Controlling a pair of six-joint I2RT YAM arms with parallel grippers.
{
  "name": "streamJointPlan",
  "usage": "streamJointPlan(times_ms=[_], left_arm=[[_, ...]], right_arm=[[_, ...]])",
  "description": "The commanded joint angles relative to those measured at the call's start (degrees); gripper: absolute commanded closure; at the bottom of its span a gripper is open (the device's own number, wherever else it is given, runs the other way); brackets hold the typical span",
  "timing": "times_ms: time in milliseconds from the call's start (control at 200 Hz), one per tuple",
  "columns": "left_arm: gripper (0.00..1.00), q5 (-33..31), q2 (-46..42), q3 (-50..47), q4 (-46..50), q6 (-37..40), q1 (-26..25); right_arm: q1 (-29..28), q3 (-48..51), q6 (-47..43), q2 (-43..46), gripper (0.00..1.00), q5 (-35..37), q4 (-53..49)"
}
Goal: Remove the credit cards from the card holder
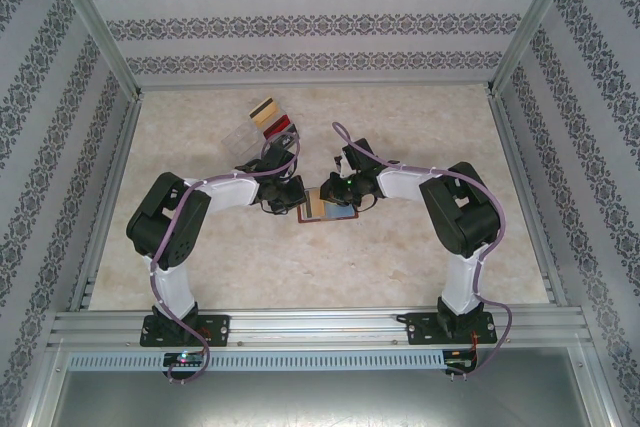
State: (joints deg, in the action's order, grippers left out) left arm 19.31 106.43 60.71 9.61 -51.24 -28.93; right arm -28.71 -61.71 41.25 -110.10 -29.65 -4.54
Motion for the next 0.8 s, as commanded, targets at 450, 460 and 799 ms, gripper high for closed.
streamJointPlan(times_ms=[450, 460, 799], left_arm=[[0.78, -0.65, 0.50, 2.36, 5.70, 3.32, -0.43], [0.77, -0.74, 0.32, 2.48, 5.89, 3.51, -0.43], [0.84, 3.52, 0.65, 4.61, 5.30, 5.99, -0.51]], right_arm=[[1.61, 4.05, 0.06, 4.14, 1.00, 0.25, 2.71], [1.74, 4.23, 0.01, 4.34, 1.00, 0.46, 2.70], [2.70, 6.63, 0.31, 4.87, 1.00, 0.65, 3.96]])
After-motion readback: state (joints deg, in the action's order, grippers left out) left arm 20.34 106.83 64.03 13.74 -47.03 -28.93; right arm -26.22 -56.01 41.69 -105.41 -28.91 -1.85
